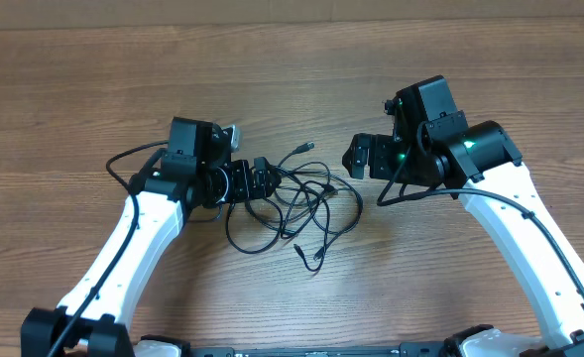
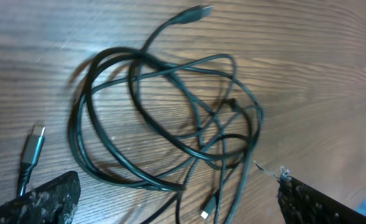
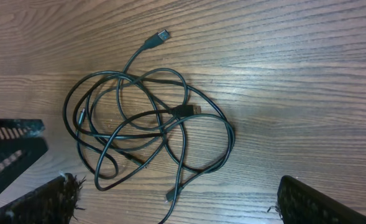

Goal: Untangle cables
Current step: 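Lower the left gripper onto the cable pile and grasp strands, then lift the grasped cables upward with the left gripper, then move the right gripper to the hanging cables and grasp them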

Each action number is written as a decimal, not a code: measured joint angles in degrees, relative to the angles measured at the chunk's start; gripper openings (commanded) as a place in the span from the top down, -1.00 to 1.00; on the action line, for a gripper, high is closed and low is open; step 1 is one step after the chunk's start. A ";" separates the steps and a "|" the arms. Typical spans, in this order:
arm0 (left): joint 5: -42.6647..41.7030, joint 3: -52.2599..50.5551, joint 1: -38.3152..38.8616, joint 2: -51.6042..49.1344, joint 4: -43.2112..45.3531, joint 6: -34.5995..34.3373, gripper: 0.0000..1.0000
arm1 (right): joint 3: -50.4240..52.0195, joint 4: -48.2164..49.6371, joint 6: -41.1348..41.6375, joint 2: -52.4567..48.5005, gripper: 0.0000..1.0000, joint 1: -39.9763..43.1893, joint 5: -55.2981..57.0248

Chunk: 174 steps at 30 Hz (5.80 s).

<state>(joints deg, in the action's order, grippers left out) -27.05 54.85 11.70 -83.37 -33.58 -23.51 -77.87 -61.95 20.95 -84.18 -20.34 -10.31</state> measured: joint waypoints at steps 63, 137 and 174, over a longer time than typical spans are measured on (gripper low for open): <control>3.52 0.04 3.21 -16.06 6.10 -4.85 0.92 | 0.00 0.55 0.02 0.00 -1.00 0.00 0.02; -21.38 4.81 3.21 27.96 45.24 3.02 0.92 | 0.00 7.02 -22.71 0.00 -1.00 -4.09 -28.94; -31.71 4.81 3.21 27.96 62.49 -6.60 0.92 | 0.11 9.77 -13.53 -1.75 -1.00 -4.13 -11.30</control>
<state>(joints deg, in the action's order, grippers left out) -58.76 59.66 14.92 -55.42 28.91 -30.11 -77.76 -52.18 7.42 -85.93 -24.47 -21.61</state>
